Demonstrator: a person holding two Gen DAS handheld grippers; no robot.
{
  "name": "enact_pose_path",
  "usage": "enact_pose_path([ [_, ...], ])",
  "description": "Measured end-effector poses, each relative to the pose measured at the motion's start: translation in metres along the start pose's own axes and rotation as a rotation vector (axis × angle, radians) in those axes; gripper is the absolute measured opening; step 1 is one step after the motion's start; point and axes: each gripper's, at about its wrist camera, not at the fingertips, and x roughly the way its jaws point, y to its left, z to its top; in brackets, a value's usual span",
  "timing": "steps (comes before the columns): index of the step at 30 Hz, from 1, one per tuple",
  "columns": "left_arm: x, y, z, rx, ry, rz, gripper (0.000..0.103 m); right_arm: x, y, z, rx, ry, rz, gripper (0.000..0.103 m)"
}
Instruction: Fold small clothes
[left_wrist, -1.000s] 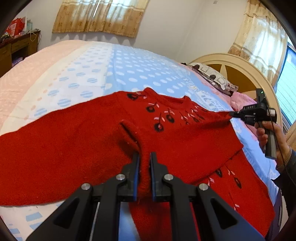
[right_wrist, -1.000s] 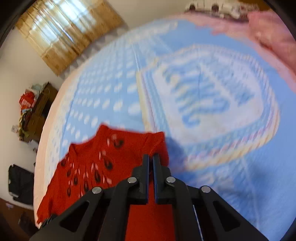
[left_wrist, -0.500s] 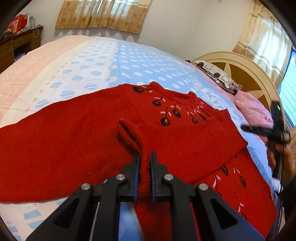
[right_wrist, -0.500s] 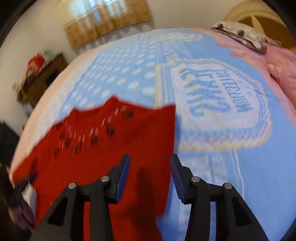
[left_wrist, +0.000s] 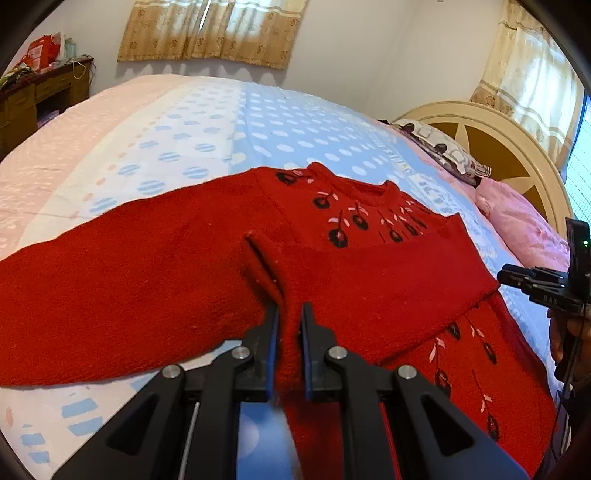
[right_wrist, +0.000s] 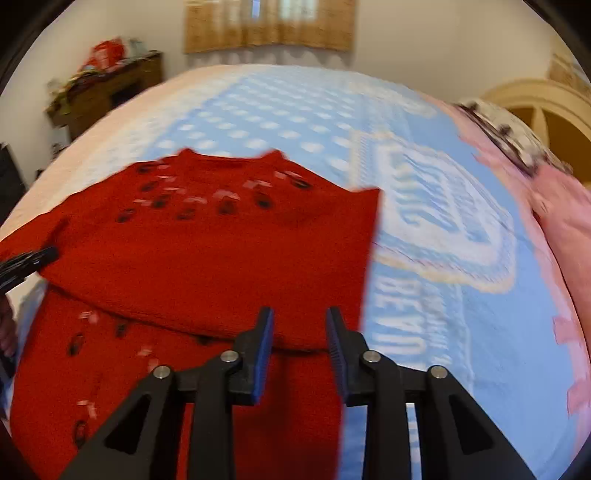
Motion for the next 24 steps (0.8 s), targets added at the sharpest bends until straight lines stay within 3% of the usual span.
enact_pose_path([
  [2, 0.004, 0.0, -0.001, 0.003, 0.025, 0.001, 0.015, 0.007, 0.012, 0.001, -0.053, 0.011, -0.01, 0.039],
  [3, 0.007, 0.0, -0.002, 0.004, 0.039, 0.004, 0.017, 0.02, 0.014, -0.001, -0.059, 0.057, -0.033, 0.039],
  [5, 0.011, 0.002, -0.002, -0.008, 0.058, 0.011, 0.024, 0.039, 0.009, -0.006, -0.02, 0.121, -0.049, 0.039],
  [6, 0.01, 0.004, -0.002, -0.015, 0.055, 0.018, 0.03, 0.041, 0.005, -0.007, 0.004, 0.109, -0.04, 0.039],
  [8, 0.004, 0.006, -0.003, -0.033, 0.044, 0.022, 0.059, 0.037, 0.002, -0.007, 0.03, 0.101, -0.039, 0.039],
  [10, -0.003, 0.009, -0.003, -0.052, 0.011, 0.03, 0.067, 0.033, 0.002, -0.008, 0.018, 0.114, -0.069, 0.039],
  [13, -0.011, 0.015, -0.004, -0.088, -0.006, 0.023, 0.067, 0.035, -0.005, -0.01, 0.019, 0.138, -0.111, 0.04],
  [16, -0.022, 0.017, -0.007, -0.098, -0.023, 0.022, 0.067, 0.032, -0.026, -0.012, 0.099, 0.133, -0.074, 0.048],
  [19, -0.036, 0.017, -0.009, -0.056, -0.049, 0.074, 0.067, 0.016, -0.023, -0.01, 0.117, 0.078, -0.051, 0.049],
  [22, -0.05, 0.025, -0.009, -0.038, -0.071, 0.132, 0.074, 0.006, -0.007, -0.004, 0.064, 0.011, -0.001, 0.049],
  [24, -0.06, 0.034, -0.007, -0.037, -0.079, 0.176, 0.077, 0.015, 0.0, -0.002, 0.043, 0.039, -0.011, 0.049],
])
